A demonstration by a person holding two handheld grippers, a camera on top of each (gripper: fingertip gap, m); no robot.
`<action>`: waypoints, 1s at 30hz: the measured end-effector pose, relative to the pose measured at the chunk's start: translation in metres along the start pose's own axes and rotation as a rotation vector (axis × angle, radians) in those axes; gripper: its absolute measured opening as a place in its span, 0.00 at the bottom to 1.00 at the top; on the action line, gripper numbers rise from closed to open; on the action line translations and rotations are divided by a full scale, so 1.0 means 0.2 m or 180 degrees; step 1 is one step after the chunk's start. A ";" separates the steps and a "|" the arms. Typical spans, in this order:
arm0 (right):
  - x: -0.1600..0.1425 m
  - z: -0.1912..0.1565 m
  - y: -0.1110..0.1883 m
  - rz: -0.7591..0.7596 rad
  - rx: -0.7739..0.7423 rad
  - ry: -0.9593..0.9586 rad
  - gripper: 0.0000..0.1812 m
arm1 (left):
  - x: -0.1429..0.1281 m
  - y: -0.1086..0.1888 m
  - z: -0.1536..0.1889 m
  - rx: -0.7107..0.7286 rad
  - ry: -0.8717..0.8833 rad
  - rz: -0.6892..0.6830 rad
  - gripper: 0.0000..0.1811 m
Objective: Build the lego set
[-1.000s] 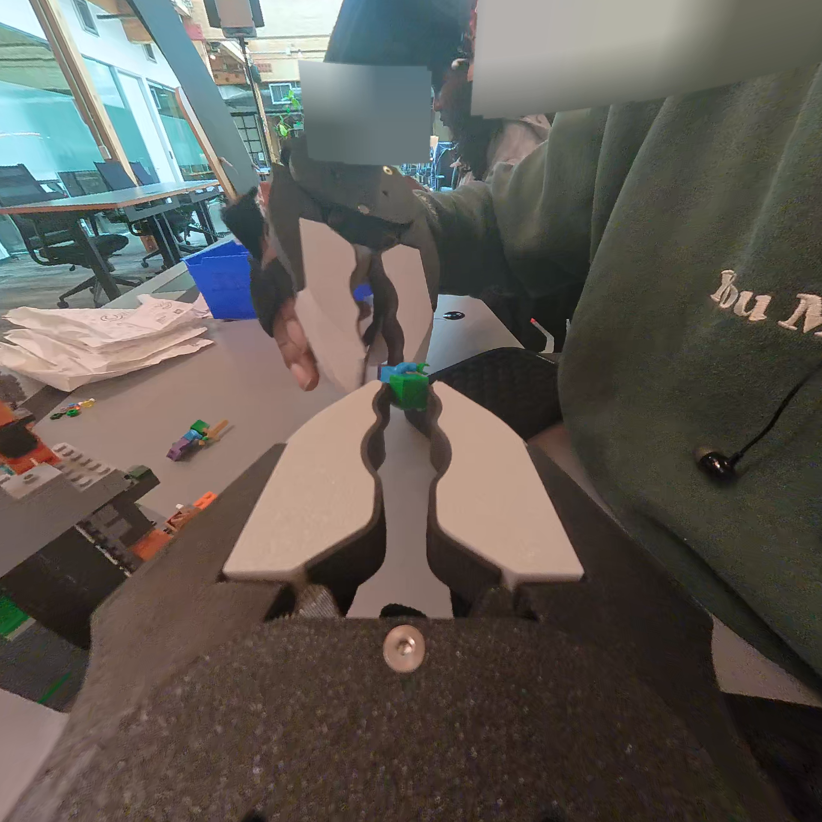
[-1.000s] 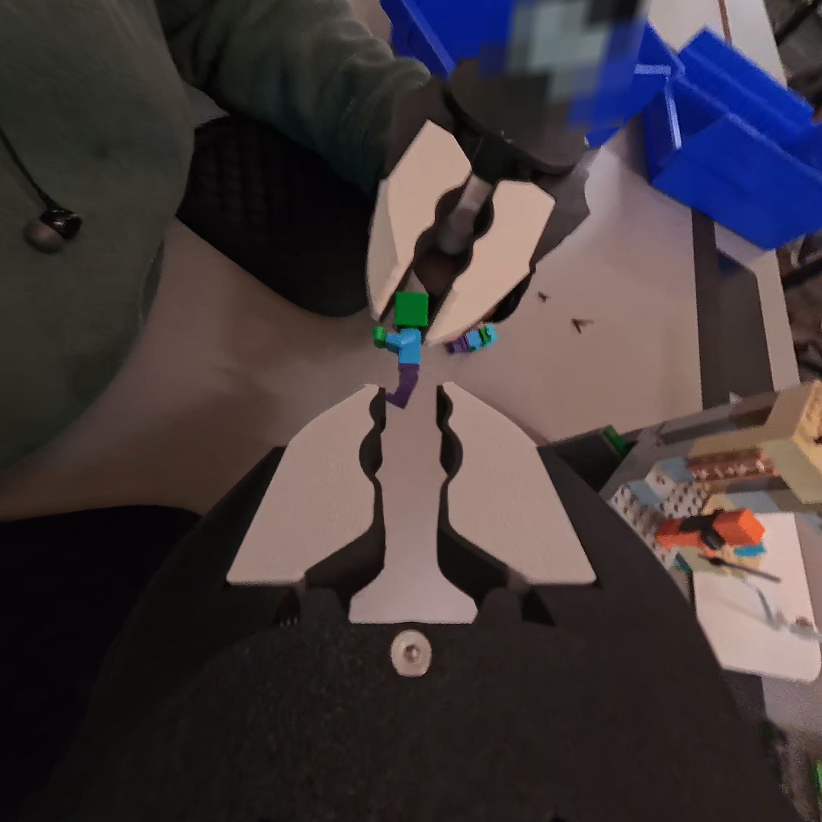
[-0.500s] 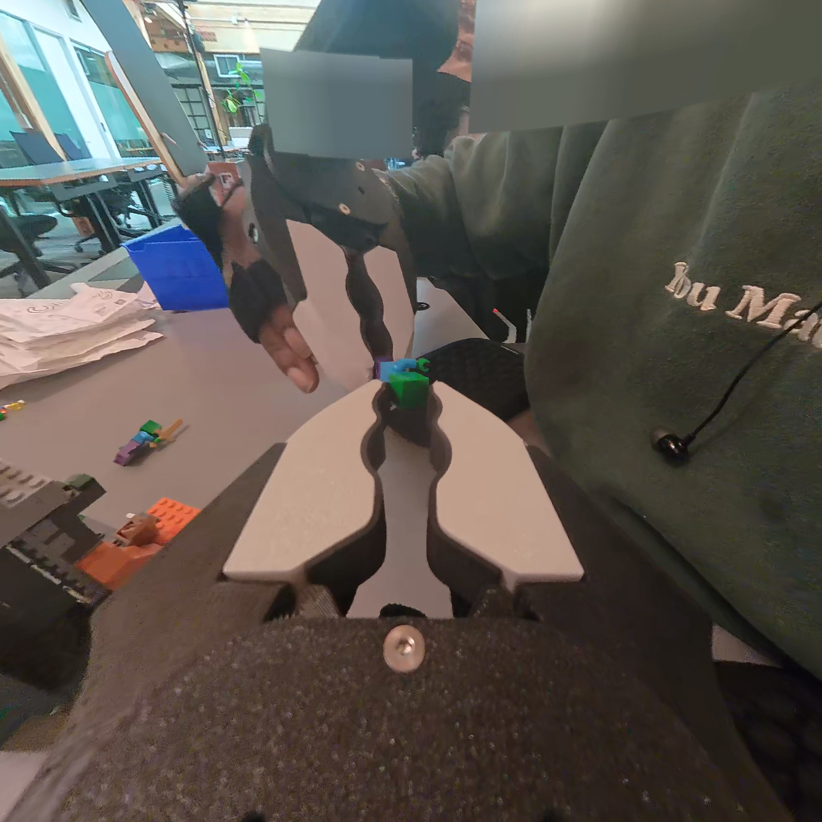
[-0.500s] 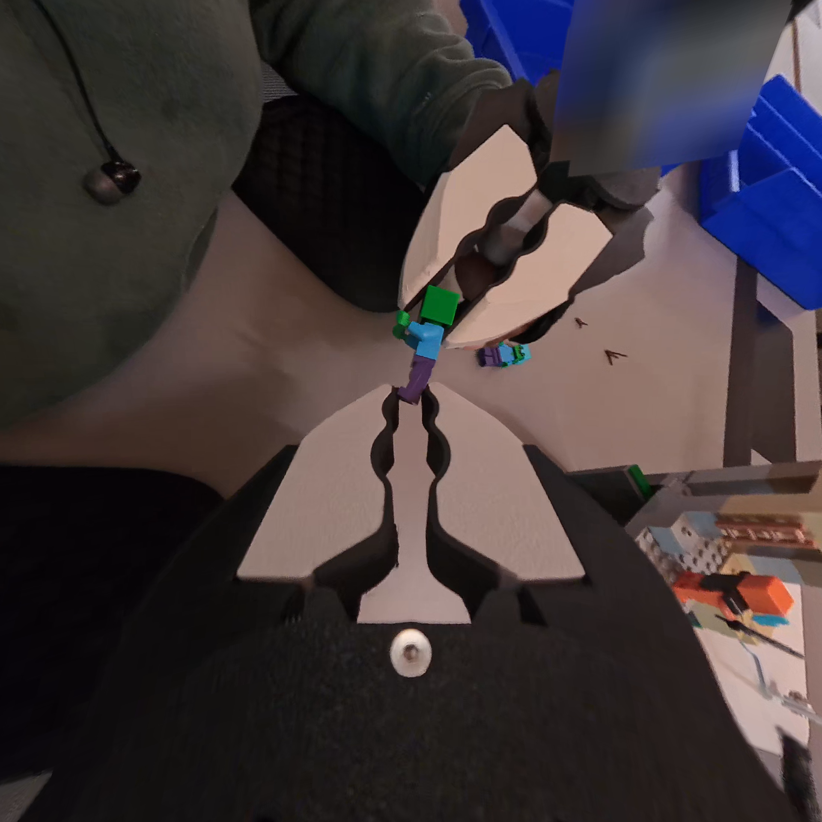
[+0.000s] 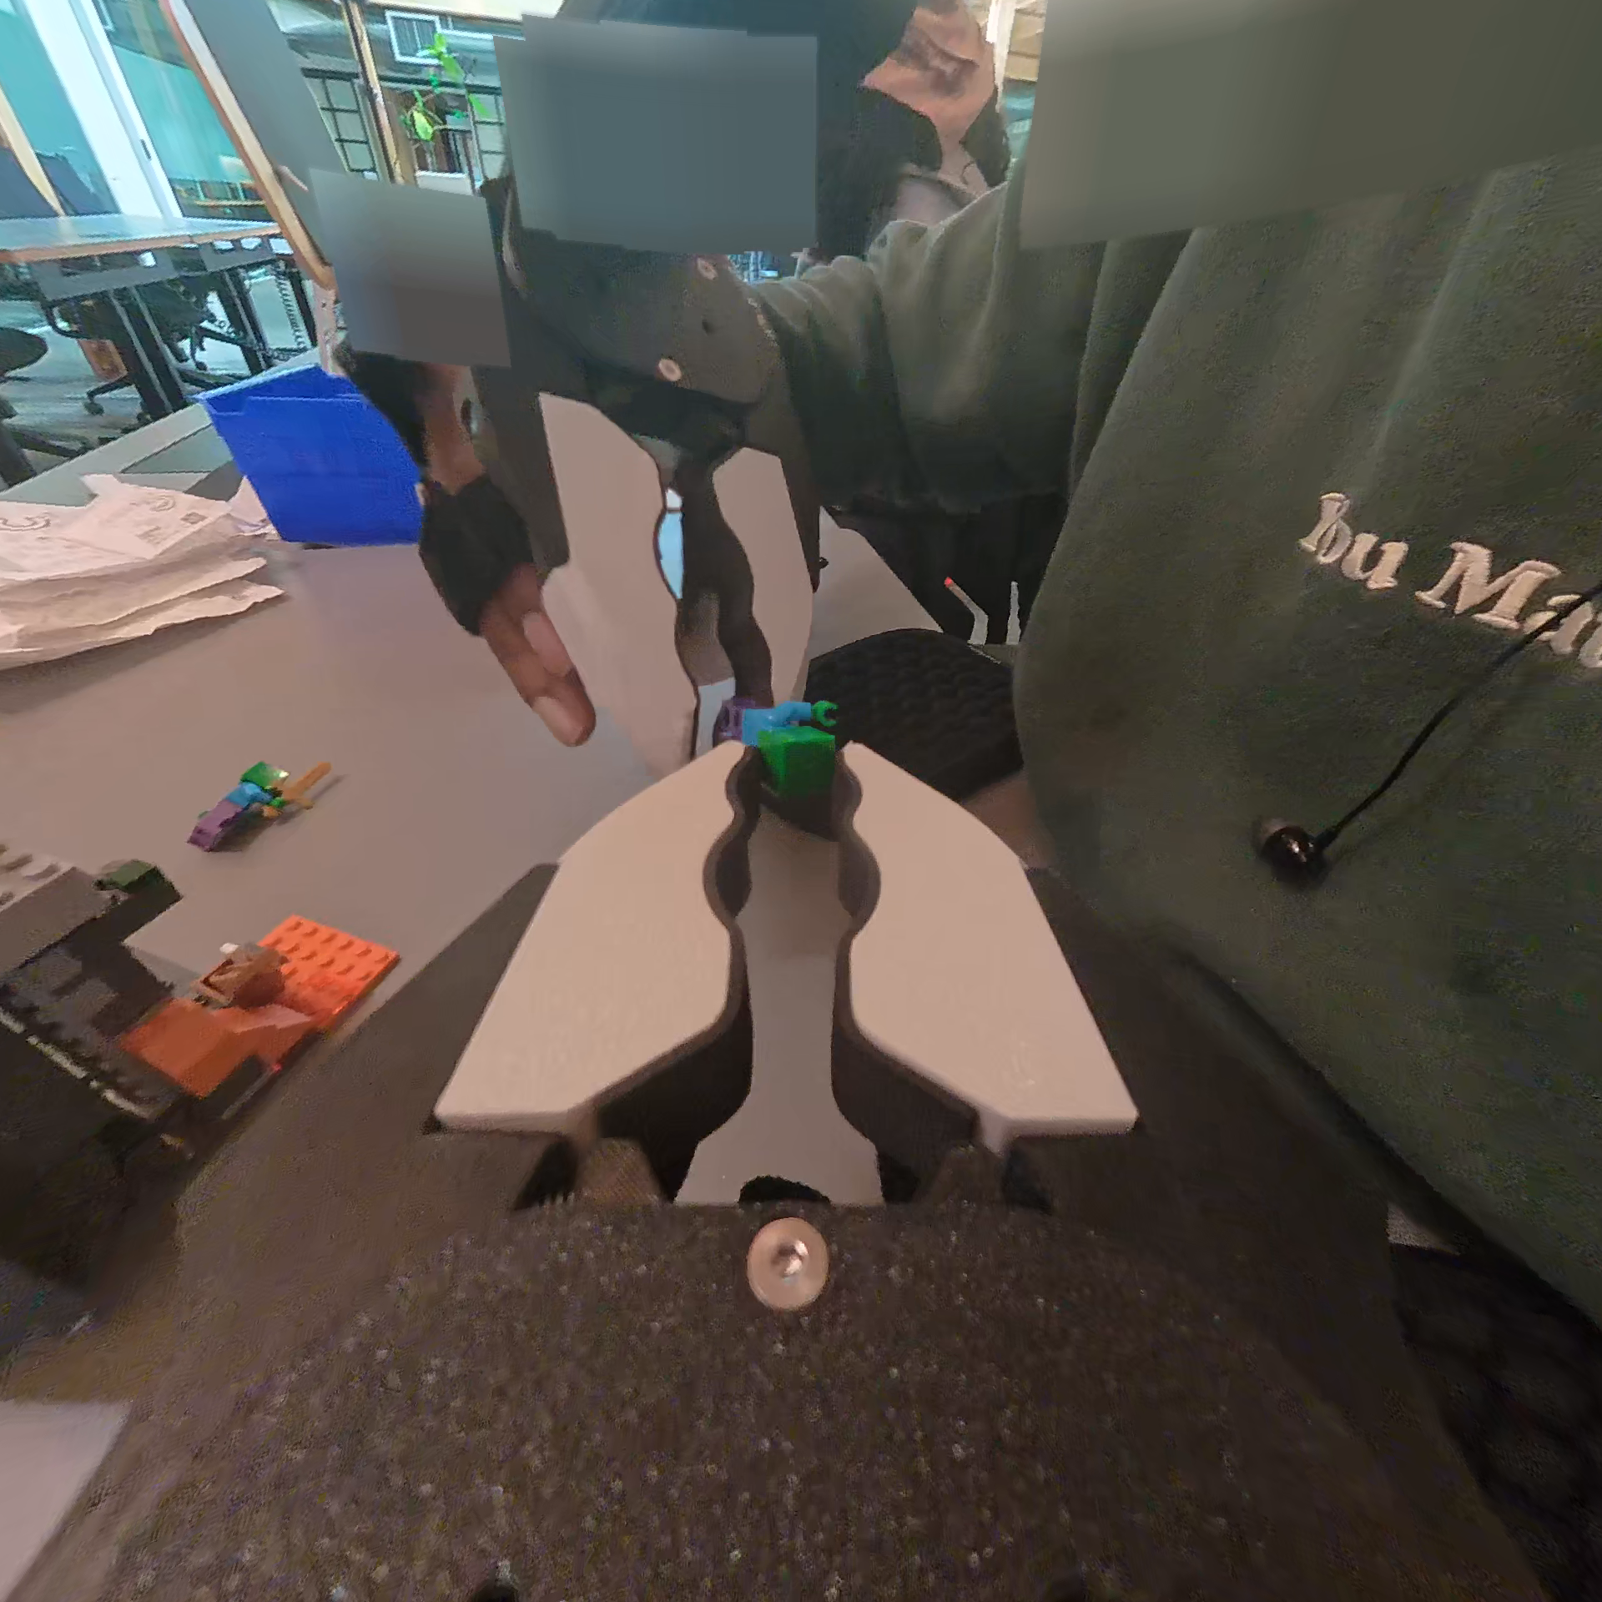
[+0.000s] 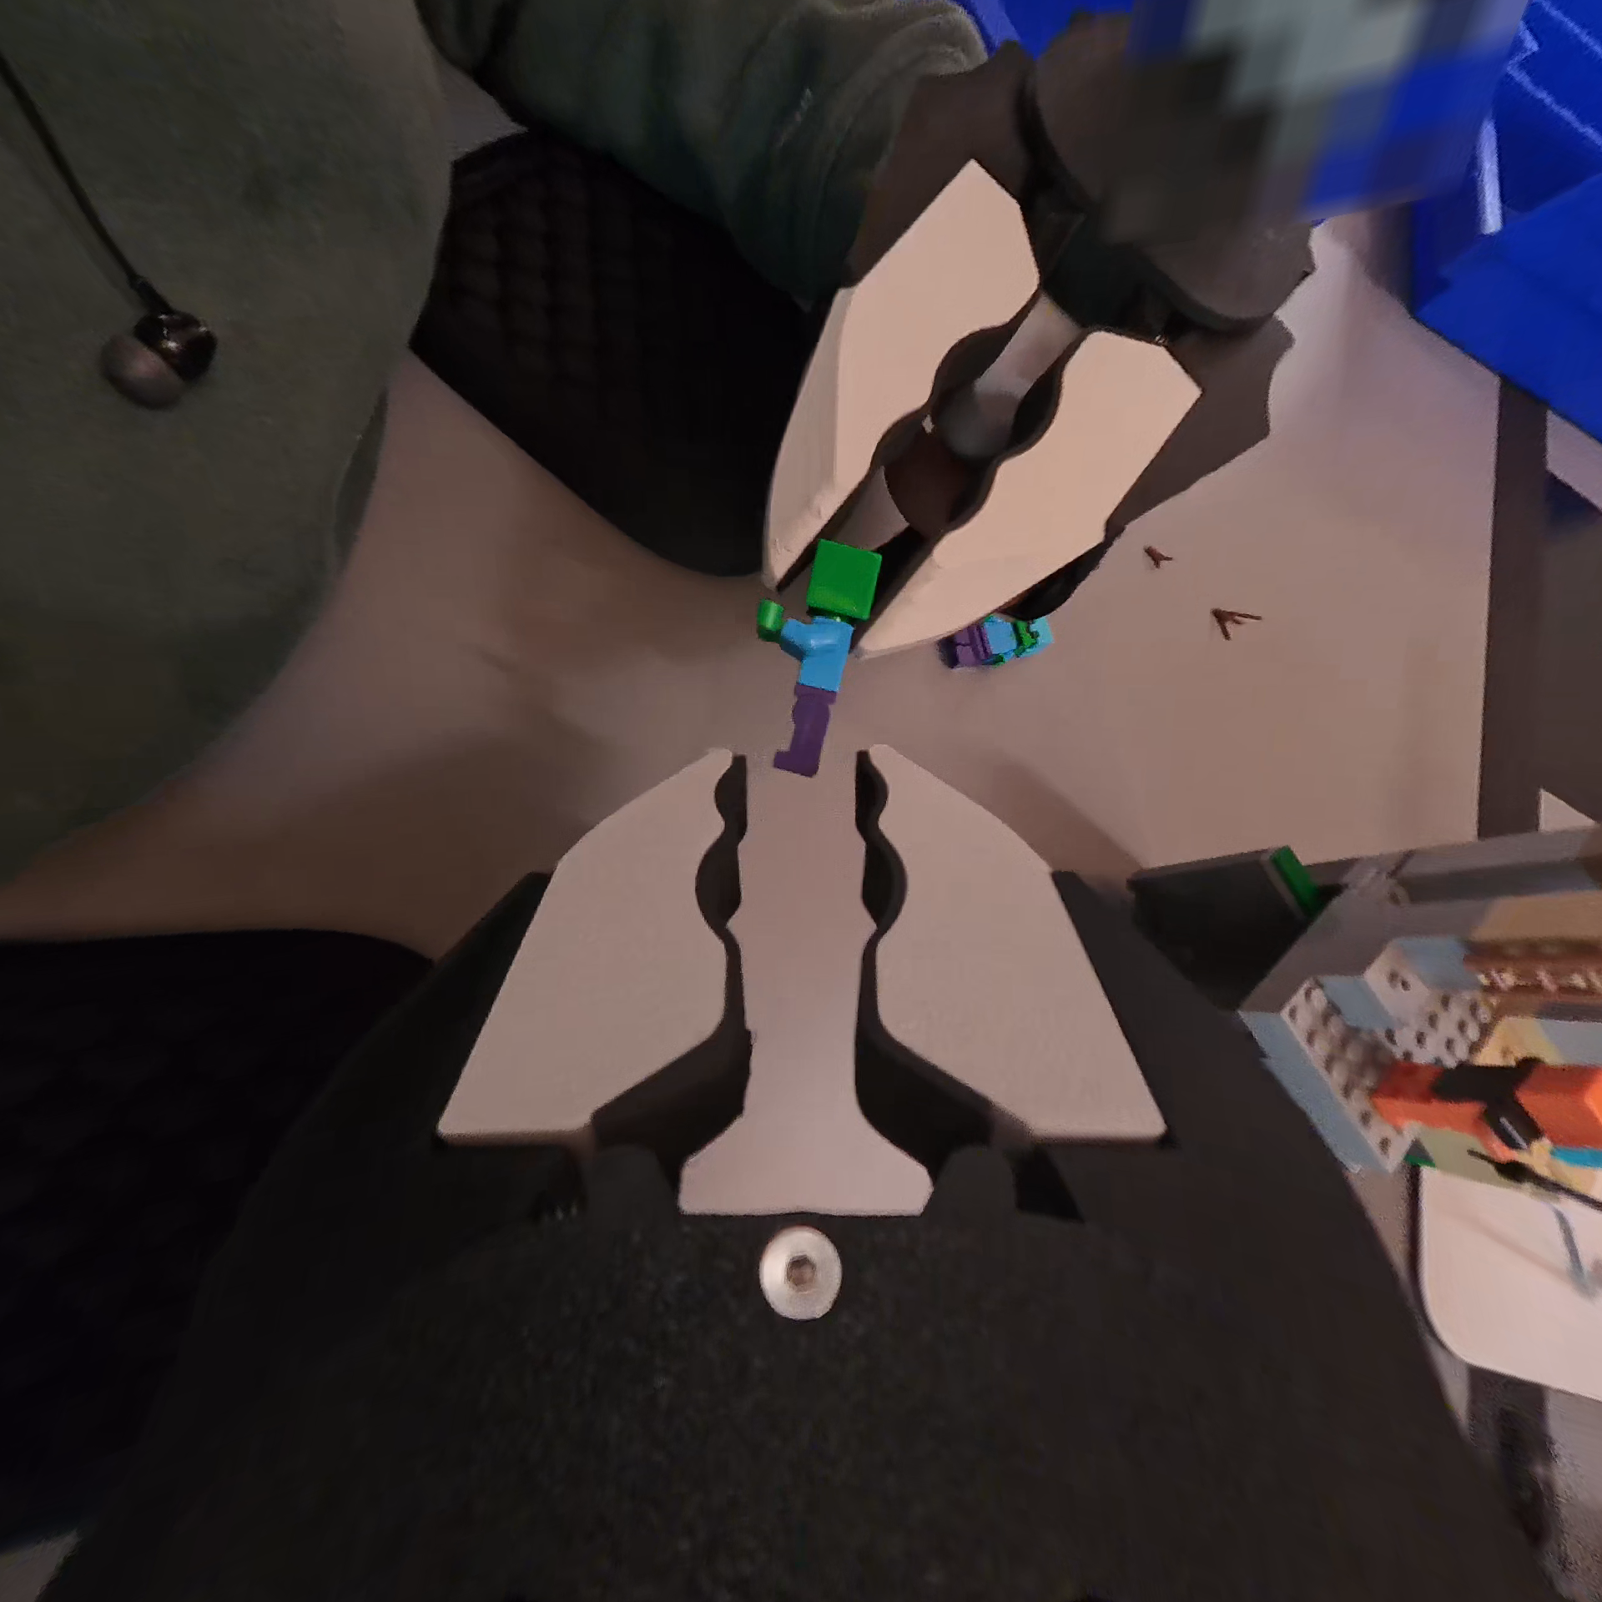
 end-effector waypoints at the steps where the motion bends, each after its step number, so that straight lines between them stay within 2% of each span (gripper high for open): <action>1: 0.00 -0.01 0.00 0.0073 -0.0020 -0.0050 0.14 | 0.00 0.00 0.00 0.0026 0.0004 -0.0024 0.08; 6: -0.01 -0.02 -0.03 0.0227 -0.0284 -0.0172 0.08 | -0.02 -0.01 -0.01 0.0042 0.0022 -0.0121 0.08; 8: -0.02 -0.01 -0.03 0.0398 -0.0263 -0.0394 0.06 | -0.02 -0.01 -0.01 0.0091 0.0020 -0.0111 0.08; 14: -0.07 0.03 0.02 0.1471 0.0047 -0.1527 0.04 | 0.02 0.01 -0.05 0.0521 -0.0183 -0.0091 0.13; 18: -0.07 0.06 0.05 0.1979 -0.0019 -0.1847 0.04 | 0.03 -0.02 -0.10 0.0887 -0.0161 -0.0015 0.14; 22: -0.07 0.09 0.04 0.2150 -0.0099 -0.1924 0.04 | 0.07 -0.03 -0.13 0.1120 -0.0121 0.0143 0.12; 27: -0.08 0.12 0.02 0.2291 -0.0141 -0.2008 0.04 | 0.05 -0.05 -0.14 0.1308 -0.0083 0.0070 0.14; 30: -0.09 0.13 0.01 0.2310 -0.0126 -0.2031 0.04 | 0.04 -0.04 -0.15 0.1421 -0.0022 0.0075 0.11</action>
Point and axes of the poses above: each gripper's, where its closed fingertips meet, y back along the fingers, x out of its top, z = x × y across the jaws, the point moved 6 cm from there along y, back along the fingers, and after that the axes turned 13 degrees about -y, right-handed, at the moved point
